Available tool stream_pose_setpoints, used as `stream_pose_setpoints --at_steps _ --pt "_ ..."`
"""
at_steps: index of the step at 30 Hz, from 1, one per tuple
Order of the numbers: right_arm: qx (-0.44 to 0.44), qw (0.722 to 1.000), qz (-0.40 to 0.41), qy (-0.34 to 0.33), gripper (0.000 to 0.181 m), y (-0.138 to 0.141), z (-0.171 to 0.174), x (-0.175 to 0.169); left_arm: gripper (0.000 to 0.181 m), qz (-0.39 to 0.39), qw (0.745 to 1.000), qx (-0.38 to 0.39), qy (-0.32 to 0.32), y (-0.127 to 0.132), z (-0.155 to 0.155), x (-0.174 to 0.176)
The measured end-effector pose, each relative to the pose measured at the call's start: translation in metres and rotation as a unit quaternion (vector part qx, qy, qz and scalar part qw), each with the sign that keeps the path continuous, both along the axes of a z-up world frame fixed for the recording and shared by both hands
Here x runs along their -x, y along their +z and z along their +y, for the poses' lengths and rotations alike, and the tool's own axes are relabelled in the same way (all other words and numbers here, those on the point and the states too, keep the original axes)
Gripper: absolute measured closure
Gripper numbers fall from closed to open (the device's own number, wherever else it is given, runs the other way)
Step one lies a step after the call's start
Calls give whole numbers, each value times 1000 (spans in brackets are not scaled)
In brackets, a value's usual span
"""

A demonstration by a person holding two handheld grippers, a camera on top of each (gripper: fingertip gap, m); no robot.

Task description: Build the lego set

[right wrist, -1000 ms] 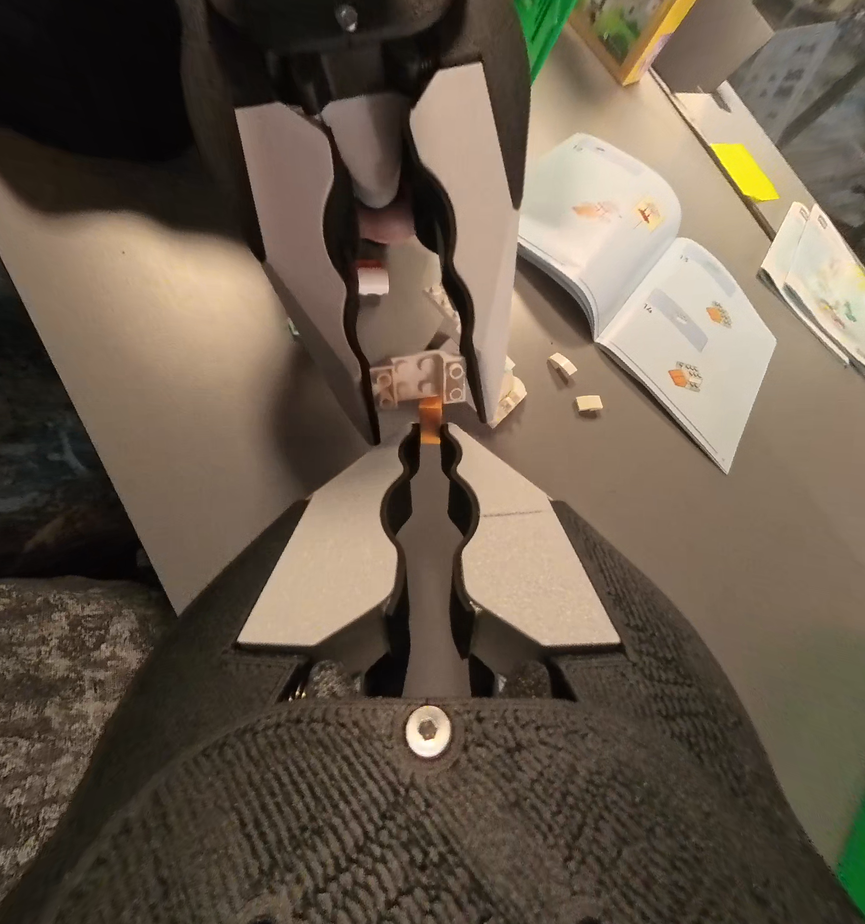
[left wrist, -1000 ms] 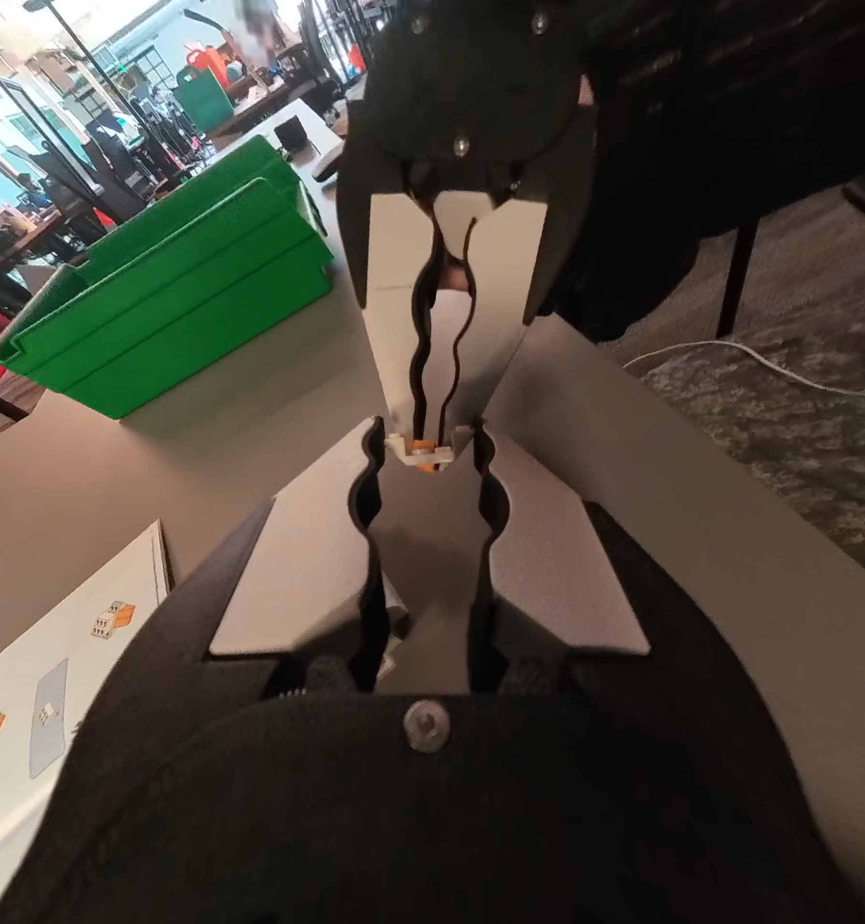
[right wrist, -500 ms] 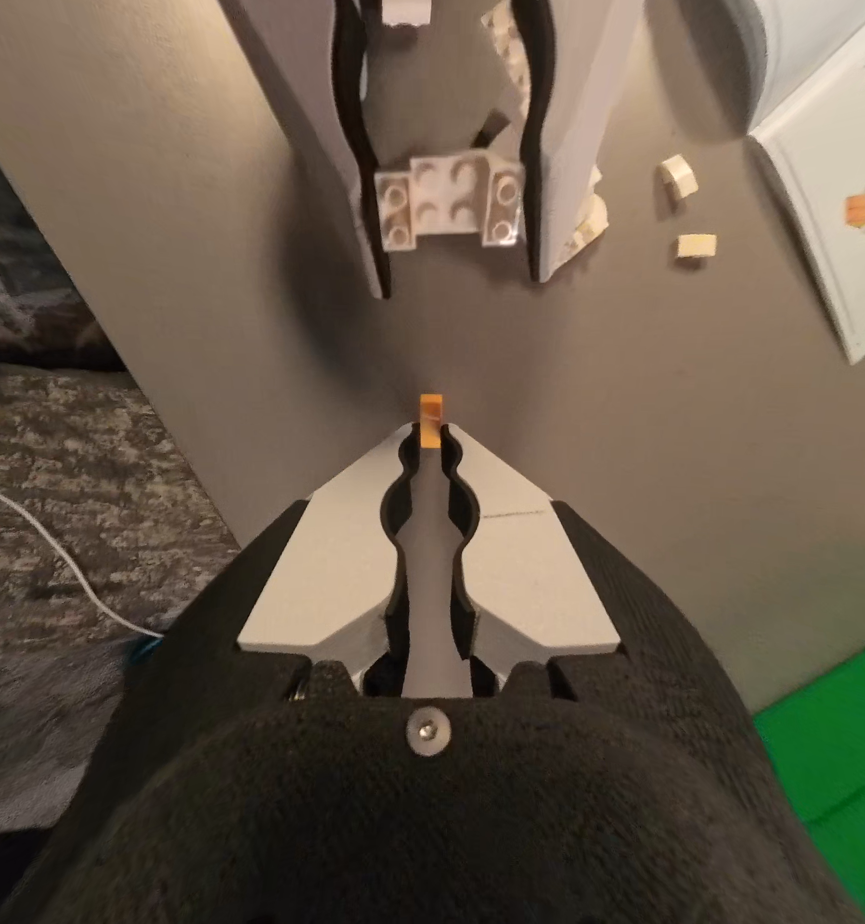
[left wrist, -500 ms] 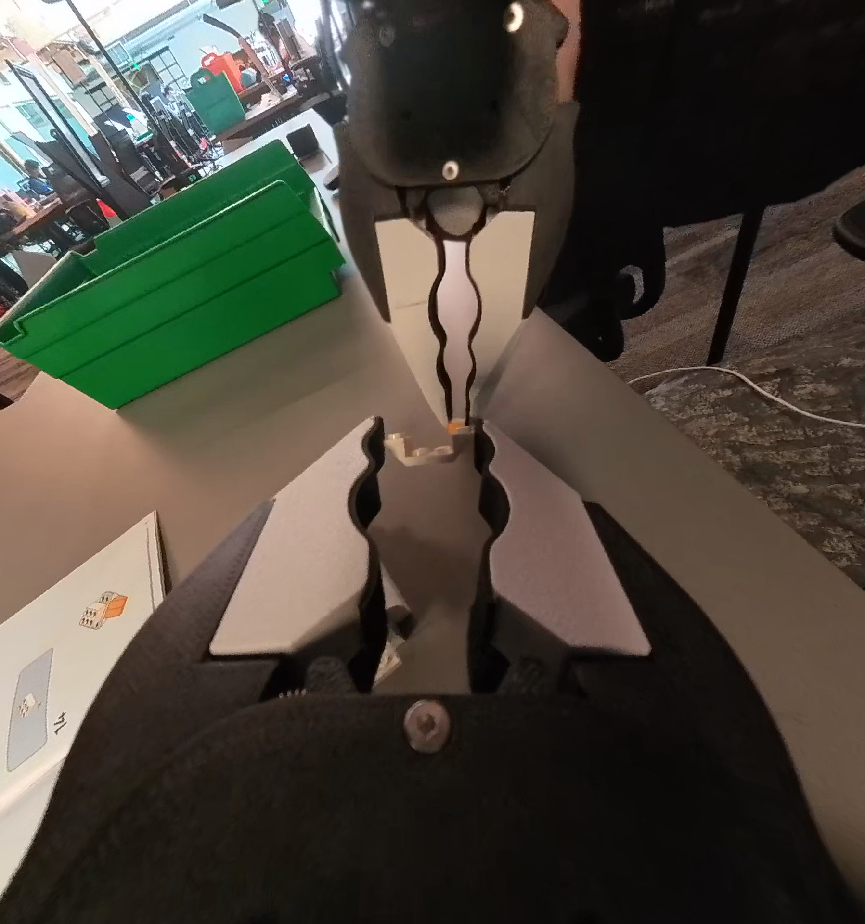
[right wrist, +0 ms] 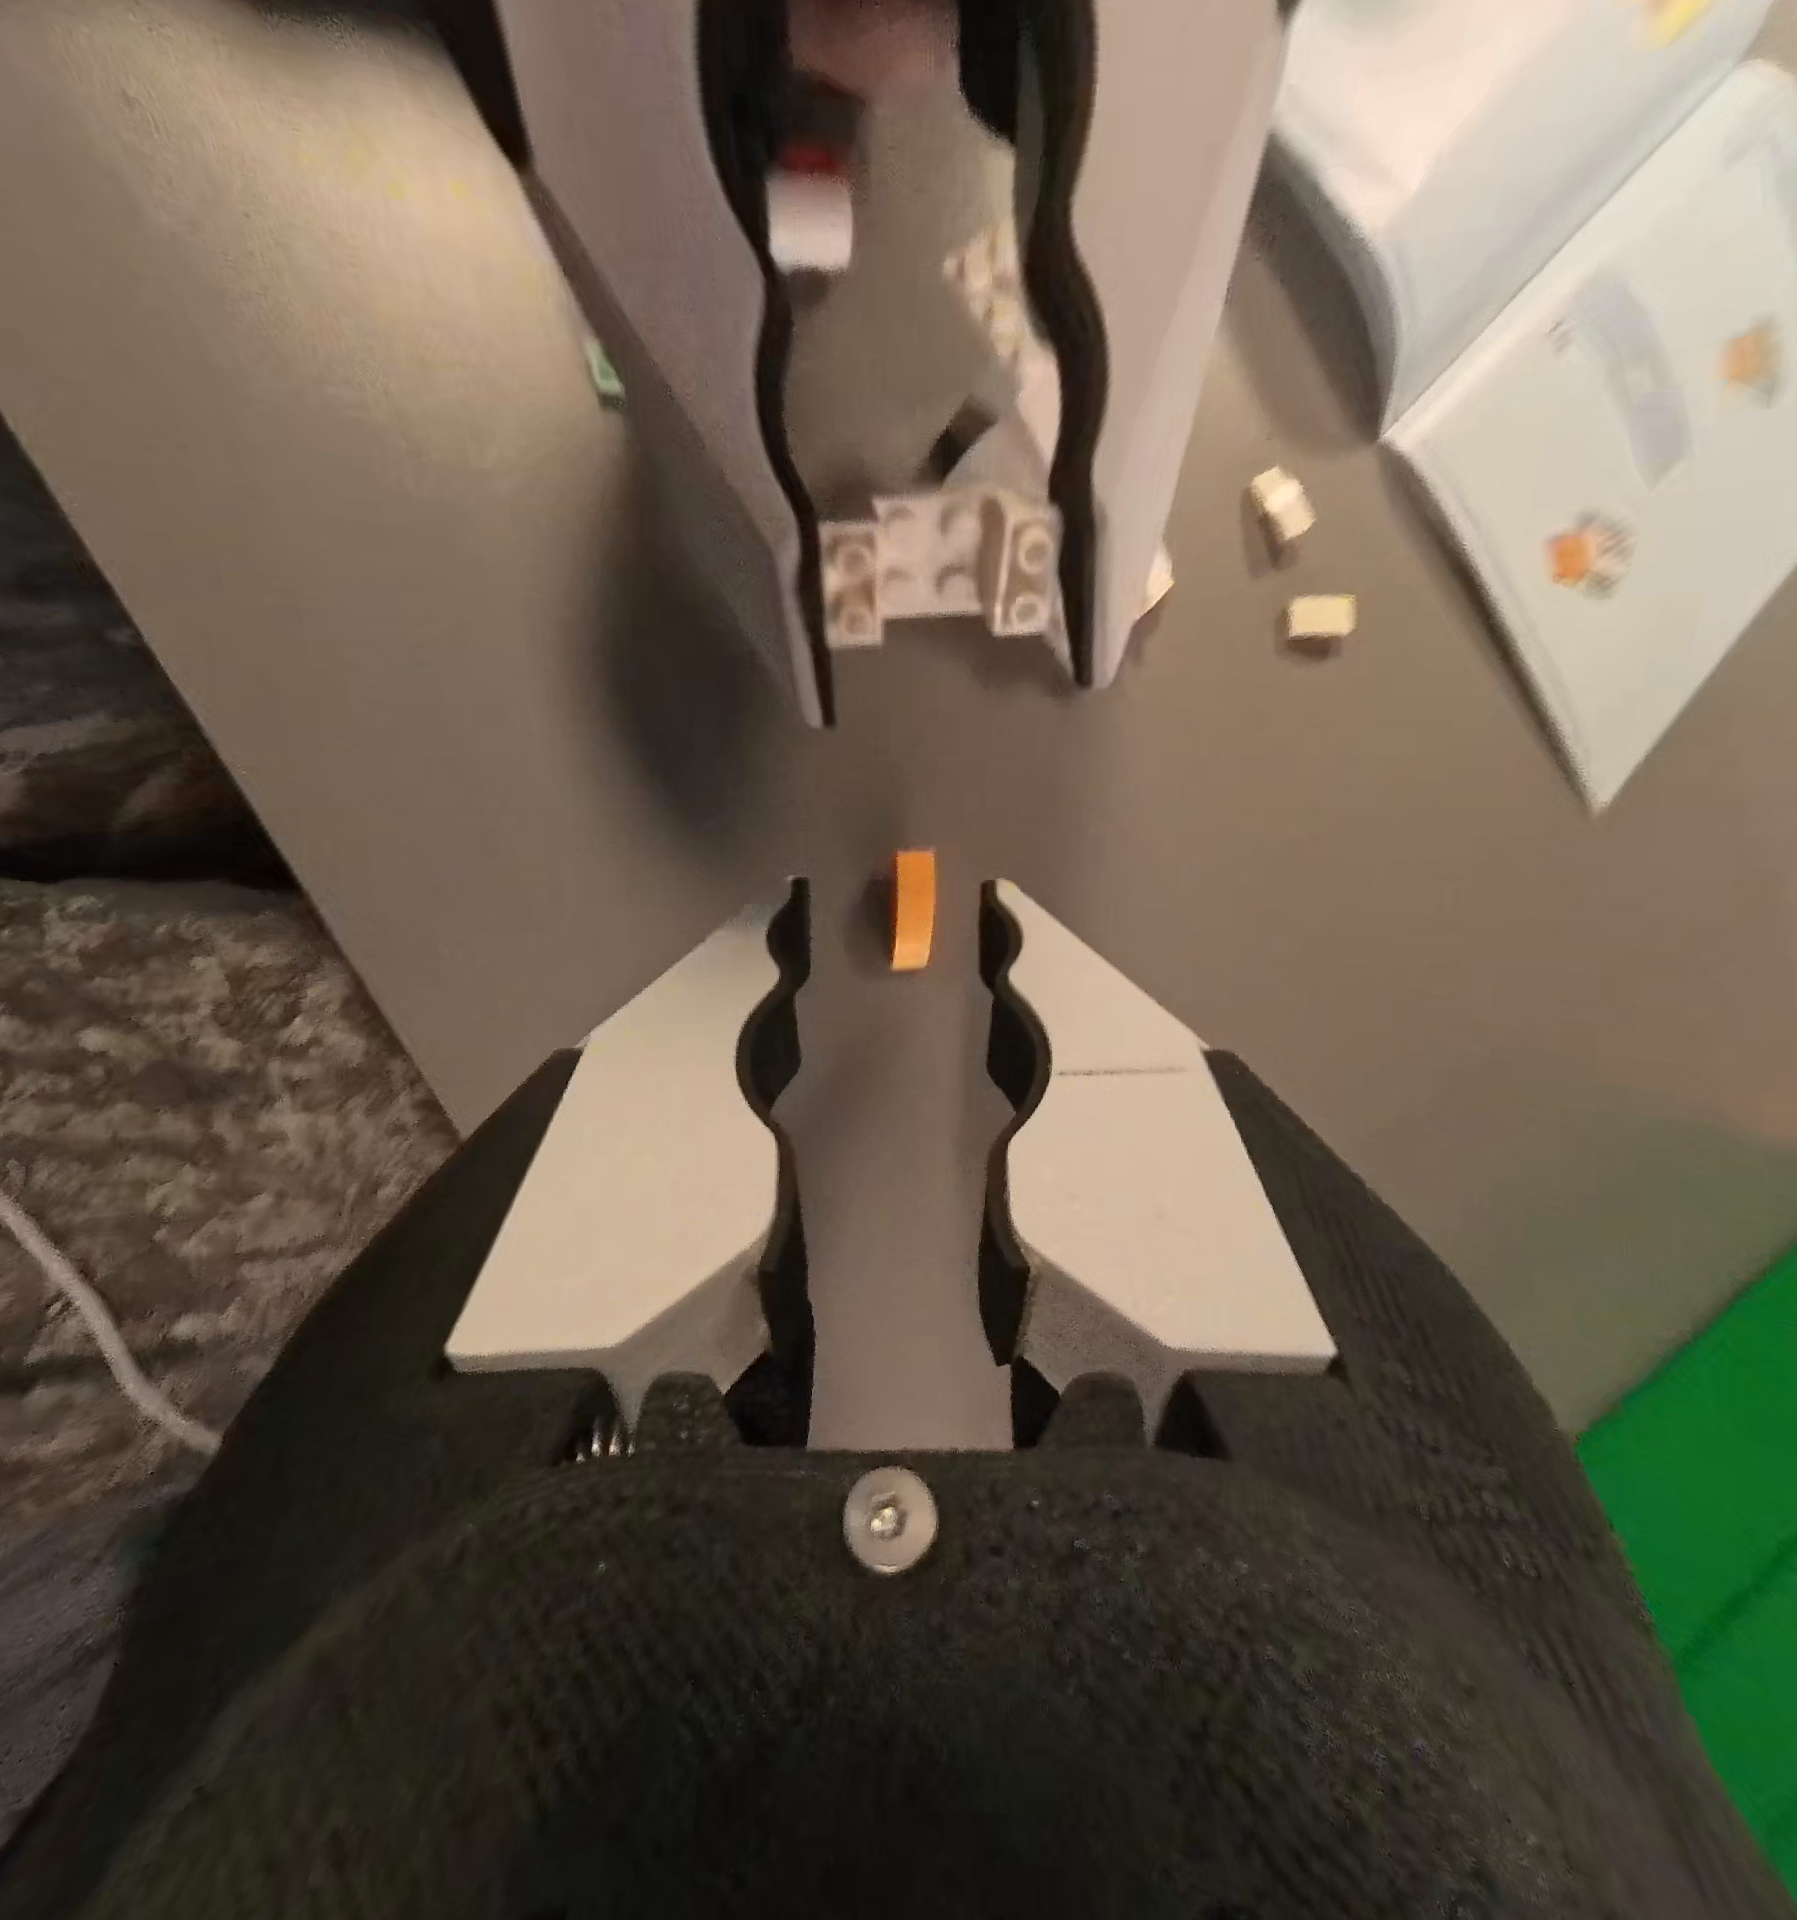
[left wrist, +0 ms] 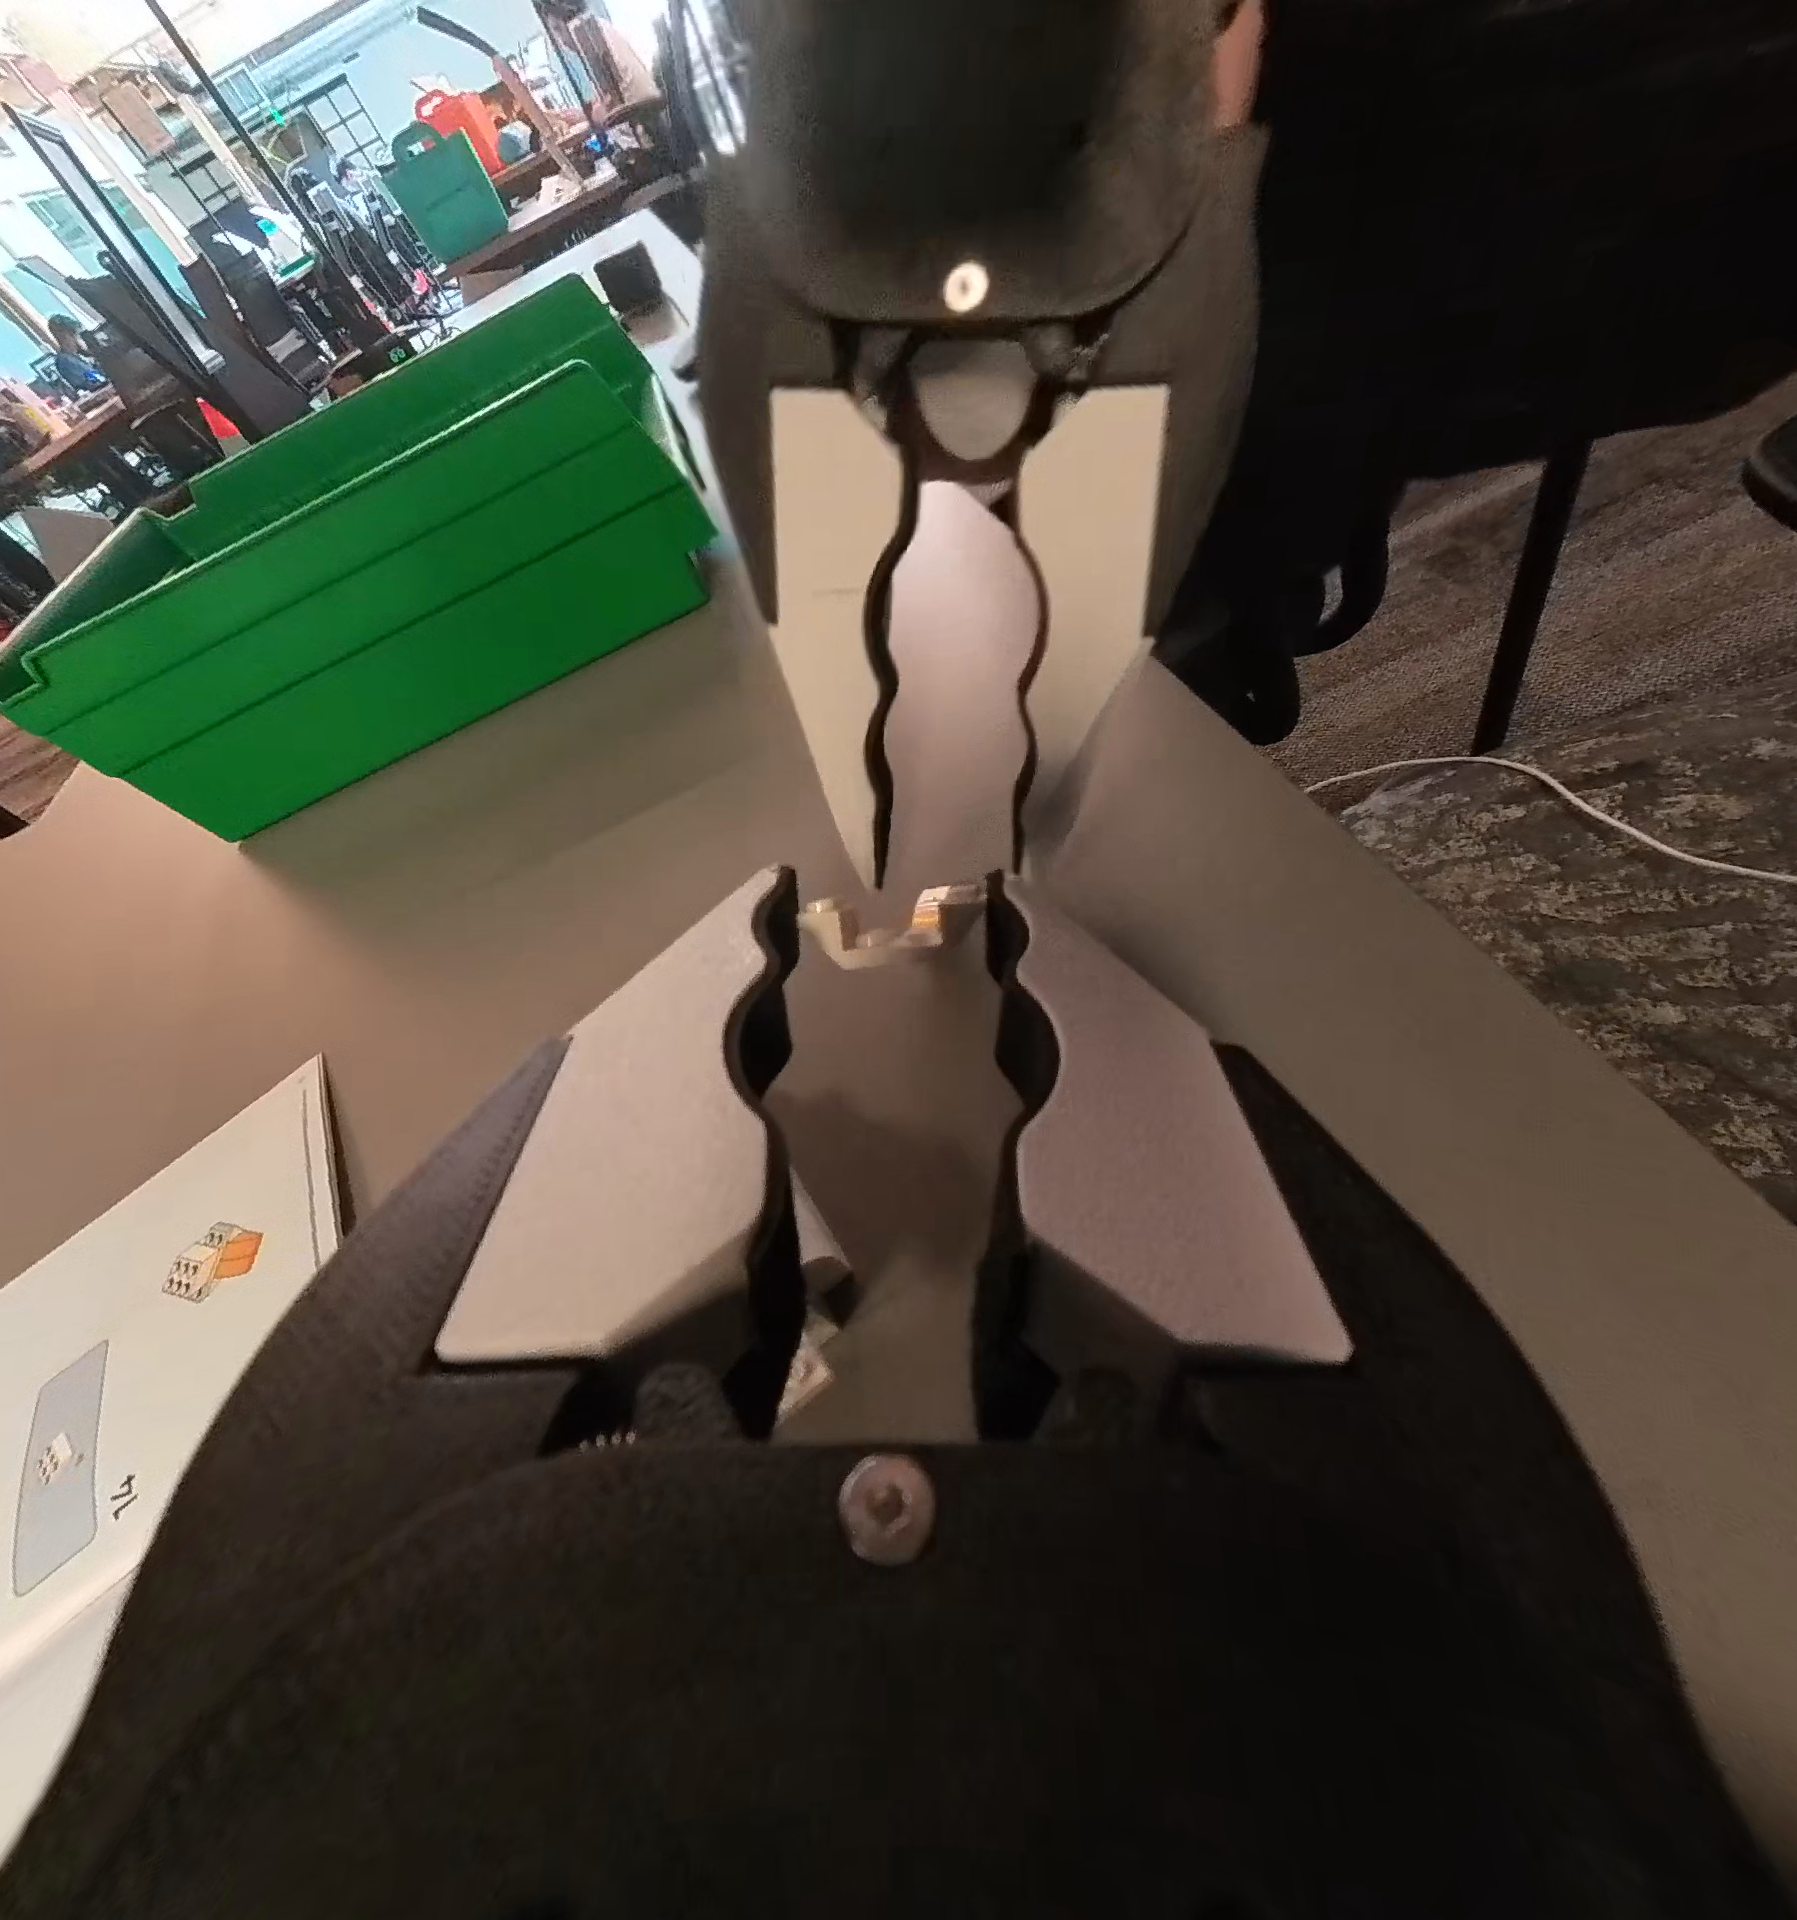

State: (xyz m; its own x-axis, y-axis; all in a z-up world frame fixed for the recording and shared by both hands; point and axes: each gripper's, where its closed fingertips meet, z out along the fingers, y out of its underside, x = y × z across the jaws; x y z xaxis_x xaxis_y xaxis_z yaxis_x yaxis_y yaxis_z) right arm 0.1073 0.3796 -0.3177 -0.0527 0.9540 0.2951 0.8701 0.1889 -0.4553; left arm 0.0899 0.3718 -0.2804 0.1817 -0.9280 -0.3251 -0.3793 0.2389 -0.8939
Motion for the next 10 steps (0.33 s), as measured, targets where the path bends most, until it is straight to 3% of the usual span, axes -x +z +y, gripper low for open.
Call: stream_pose_setpoints --at_steps 1,4,6,10 --pt "-23 999 22 3 150 5 0 5 146 0 1000 1 4 0 1 0" --pt "-98 991 89 19 150 17 -5 19 146 2 1000 16 16 -1 5 1" --pt "-123 988 92 26 150 15 -10 19 146 5 999 38 21 -3 5 2" --pt "-97 991 95 -11 150 5 -13 6 146 50 996 71 25 -16 4 -1"
